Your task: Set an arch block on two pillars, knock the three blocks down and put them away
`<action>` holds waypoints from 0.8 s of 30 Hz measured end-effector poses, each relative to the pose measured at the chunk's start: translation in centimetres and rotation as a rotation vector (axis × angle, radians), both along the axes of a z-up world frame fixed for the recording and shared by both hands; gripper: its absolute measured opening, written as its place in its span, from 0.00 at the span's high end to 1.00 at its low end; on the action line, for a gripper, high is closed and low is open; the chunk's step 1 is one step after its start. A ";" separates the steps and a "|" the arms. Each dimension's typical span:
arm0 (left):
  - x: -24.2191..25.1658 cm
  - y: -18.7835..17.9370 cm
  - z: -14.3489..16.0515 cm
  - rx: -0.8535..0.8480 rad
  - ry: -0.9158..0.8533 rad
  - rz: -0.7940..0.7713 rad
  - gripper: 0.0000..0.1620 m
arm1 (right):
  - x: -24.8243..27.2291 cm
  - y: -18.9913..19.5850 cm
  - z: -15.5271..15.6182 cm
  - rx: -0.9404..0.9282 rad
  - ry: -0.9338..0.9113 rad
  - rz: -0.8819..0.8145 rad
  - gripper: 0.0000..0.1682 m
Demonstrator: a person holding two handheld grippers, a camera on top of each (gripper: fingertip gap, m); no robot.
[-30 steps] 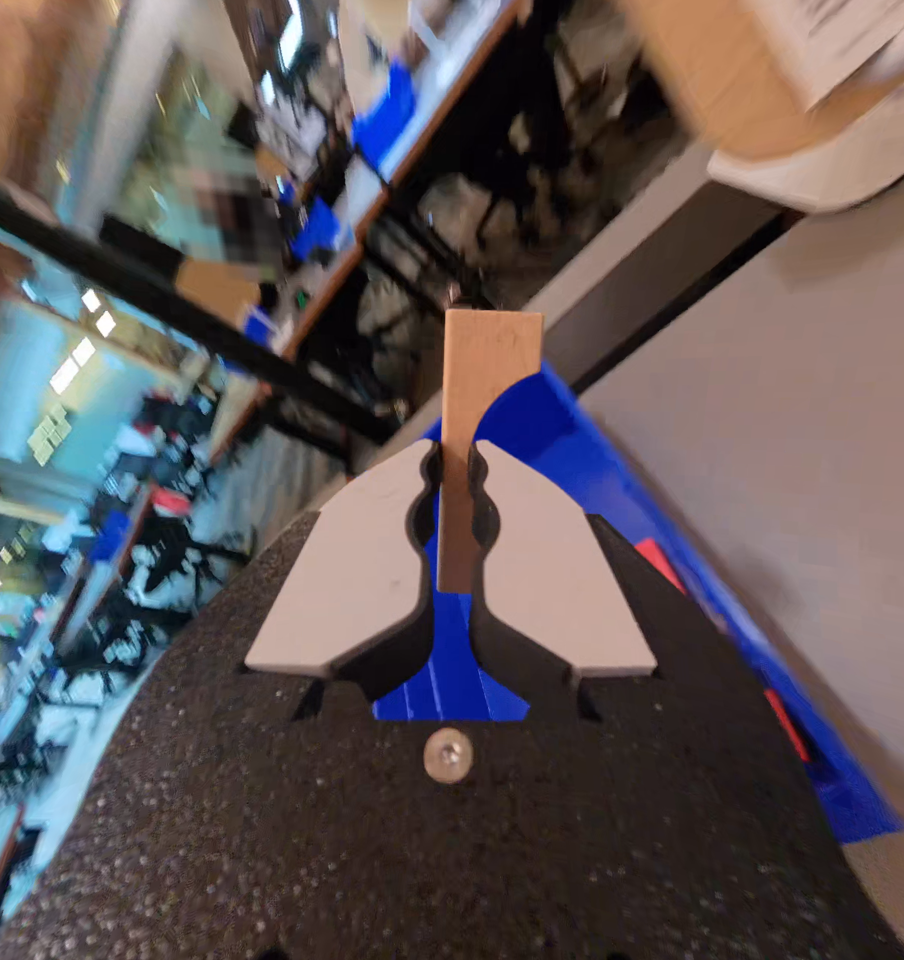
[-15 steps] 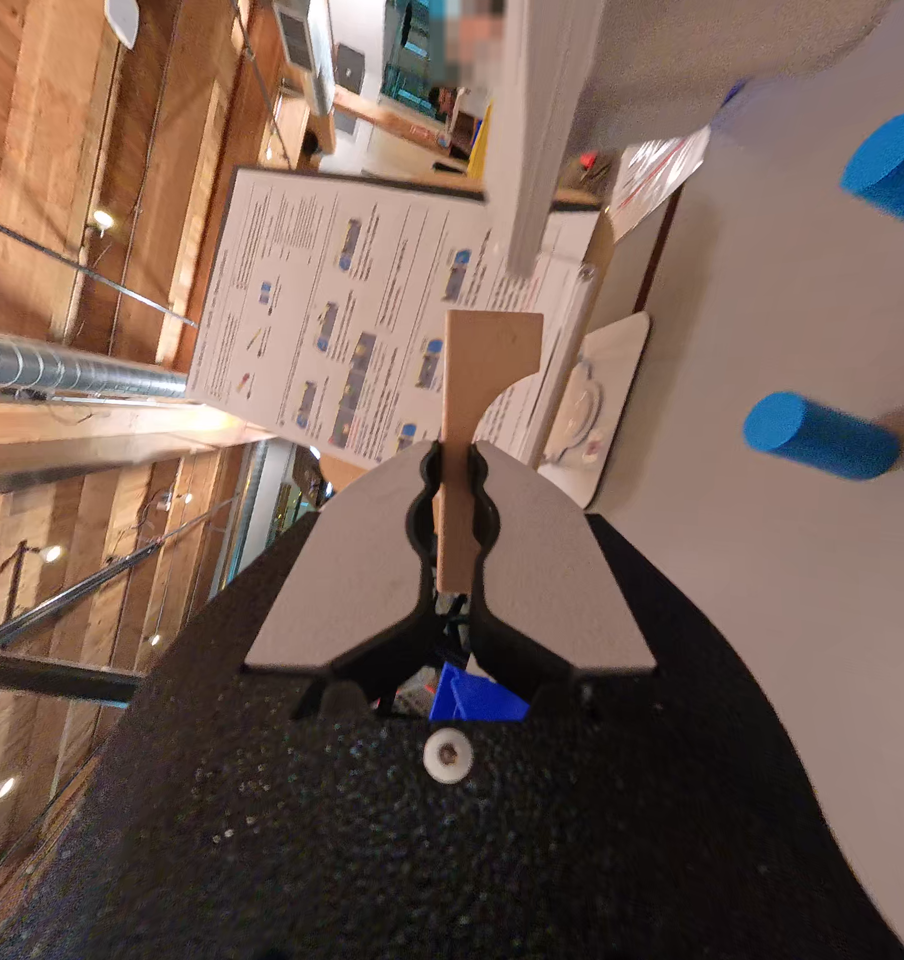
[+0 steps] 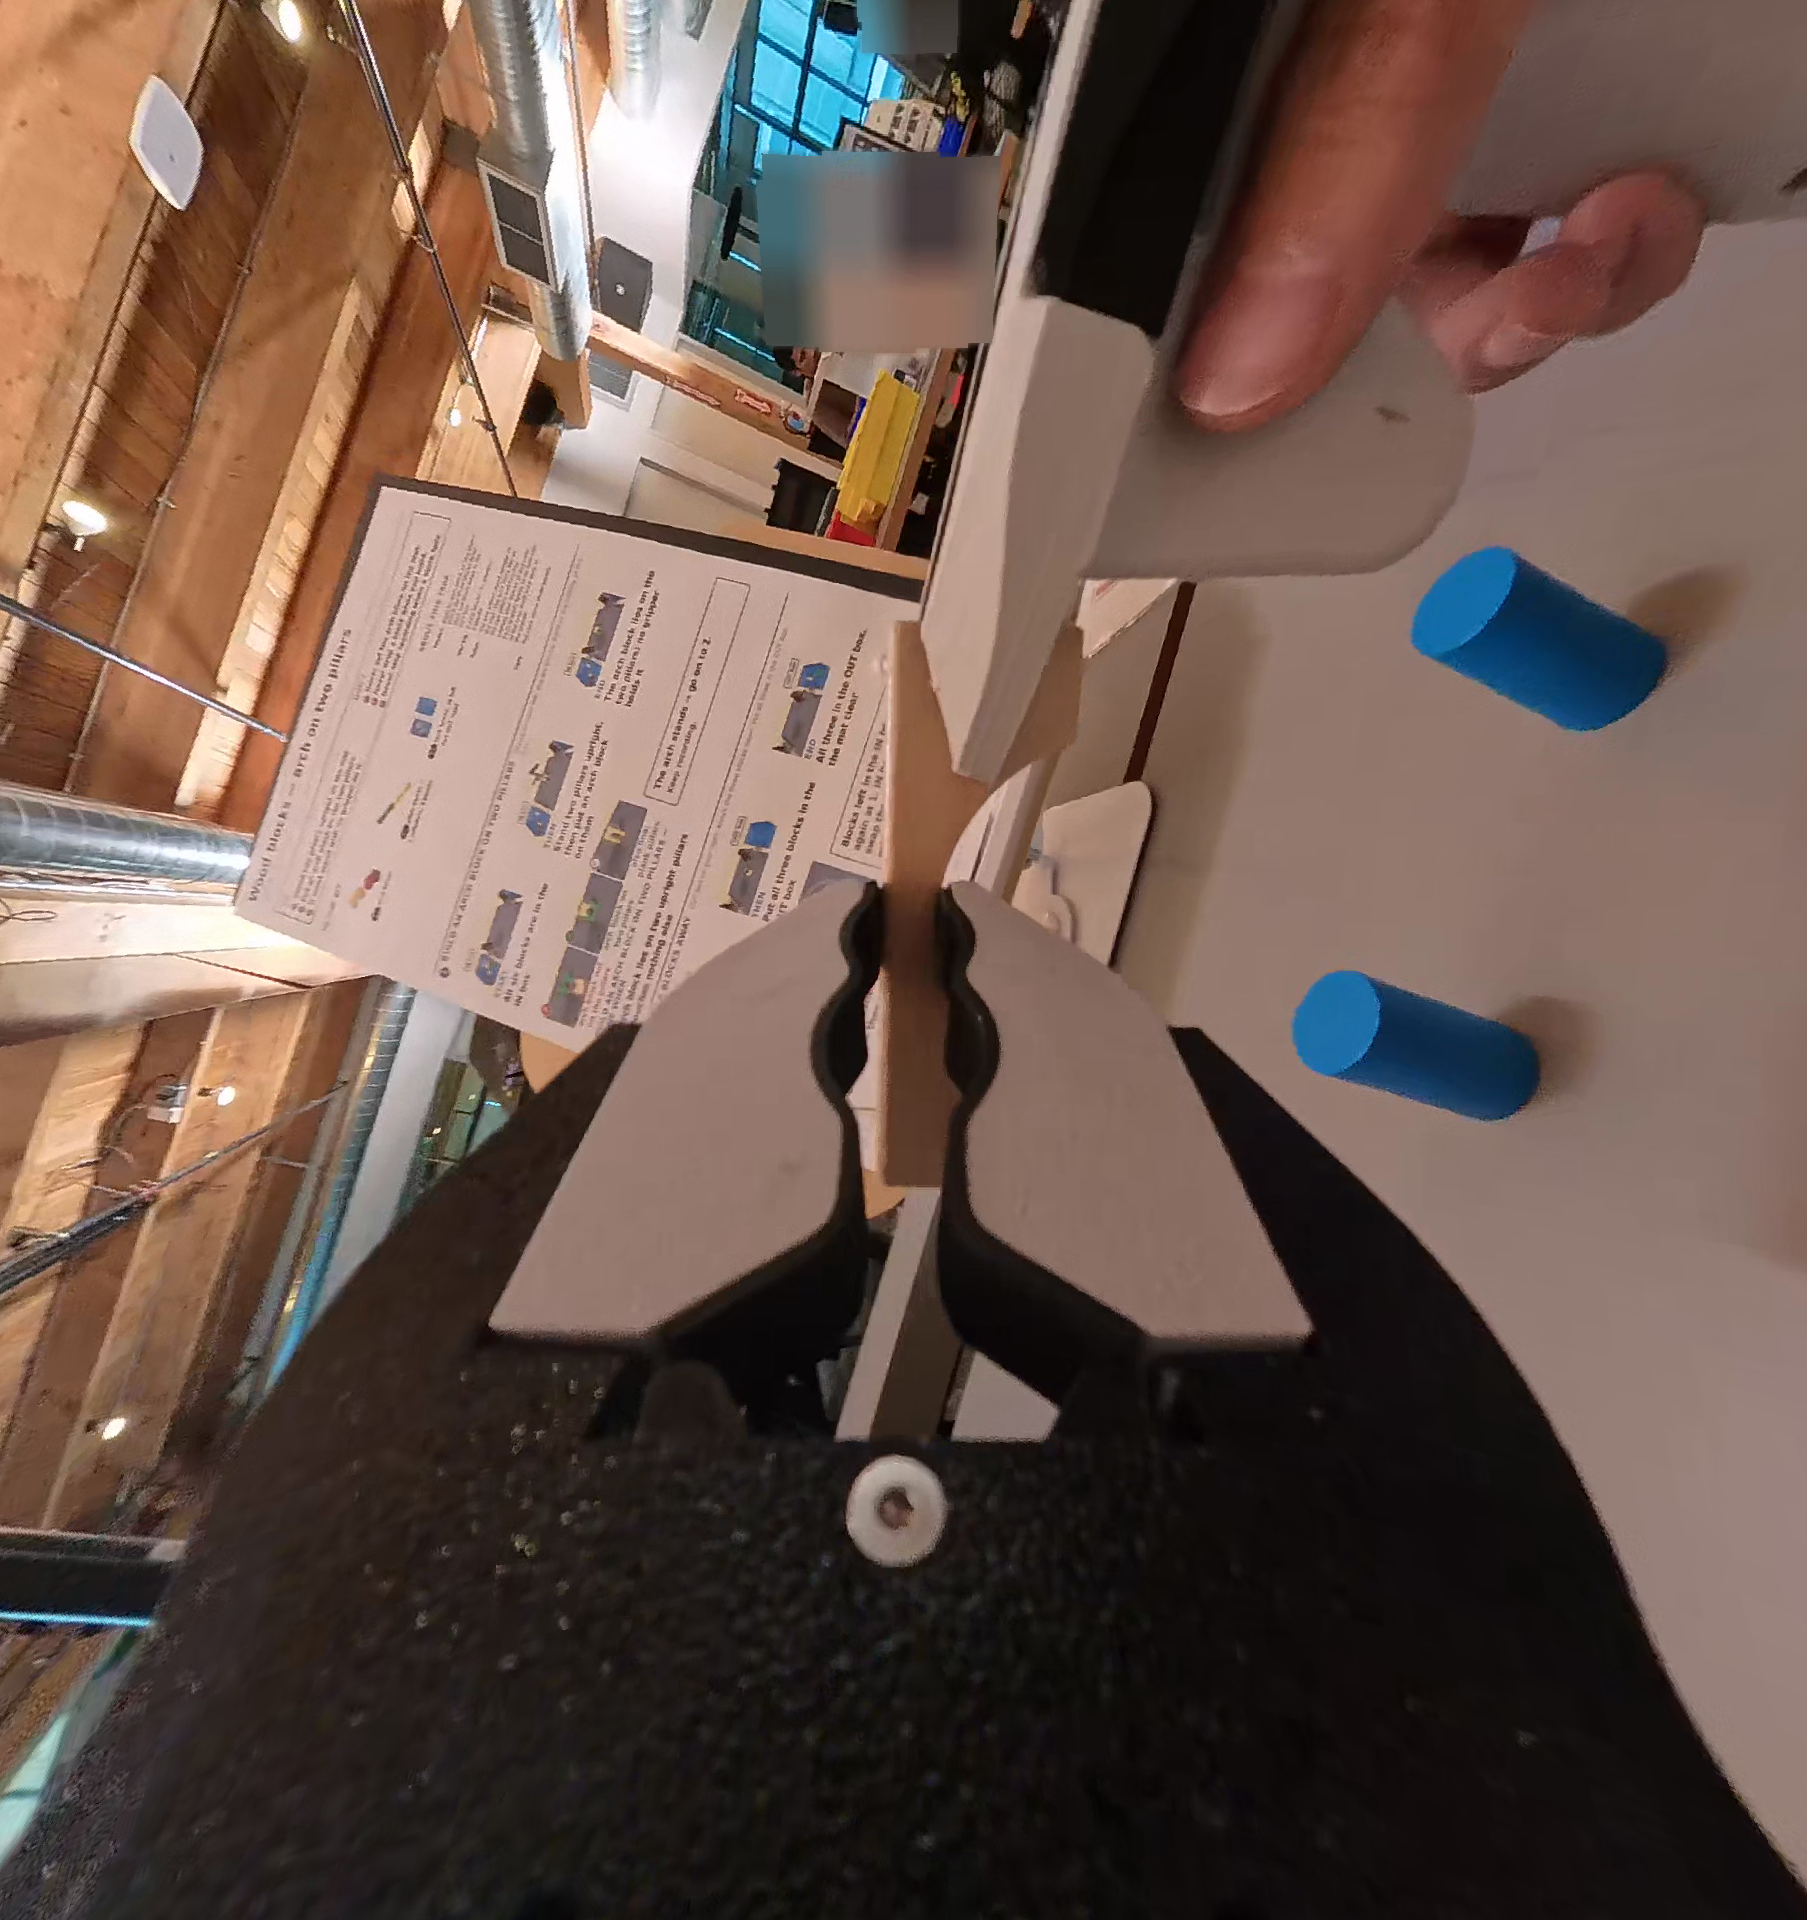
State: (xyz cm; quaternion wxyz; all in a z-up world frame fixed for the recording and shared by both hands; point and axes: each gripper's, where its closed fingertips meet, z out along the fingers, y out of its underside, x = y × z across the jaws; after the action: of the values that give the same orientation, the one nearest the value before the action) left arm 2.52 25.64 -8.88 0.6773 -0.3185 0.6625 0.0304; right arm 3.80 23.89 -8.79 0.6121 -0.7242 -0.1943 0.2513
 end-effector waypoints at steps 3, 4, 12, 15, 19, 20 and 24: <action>0.0 -0.4 0.0 -0.059 -0.013 -0.028 0.94 | 0.0 -0.3 0.2 0.042 0.019 0.023 0.79; 0.0 -0.6 0.0 -0.075 -0.021 -0.045 0.93 | 0.0 -0.5 0.3 0.064 0.015 0.029 0.79; 0.1 -3.2 1.0 -0.410 0.015 -0.277 0.80 | 0.7 -1.5 0.4 0.162 -0.077 0.070 0.80; -0.1 -3.9 1.5 -0.620 0.094 -0.347 0.66 | 1.1 -2.0 0.2 0.192 -0.120 0.093 0.80; -0.1 -3.9 0.1 -0.771 0.323 -0.364 0.60 | 1.2 -2.8 0.3 0.231 -0.124 0.137 0.79; 0.0 -3.7 -0.3 -0.786 0.373 -0.356 0.61 | 1.2 -2.9 0.2 0.231 -0.130 0.140 0.79; 1.1 -3.7 -1.4 -0.783 0.511 -0.352 0.67 | 1.4 -3.3 -0.3 0.232 -0.143 0.147 0.79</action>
State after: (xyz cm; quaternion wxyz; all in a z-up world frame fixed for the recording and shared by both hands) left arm 3.63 21.93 -10.25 0.3176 -0.4147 0.8127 -0.2581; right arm 5.21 20.56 -9.08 0.6563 -0.6484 -0.3178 0.2189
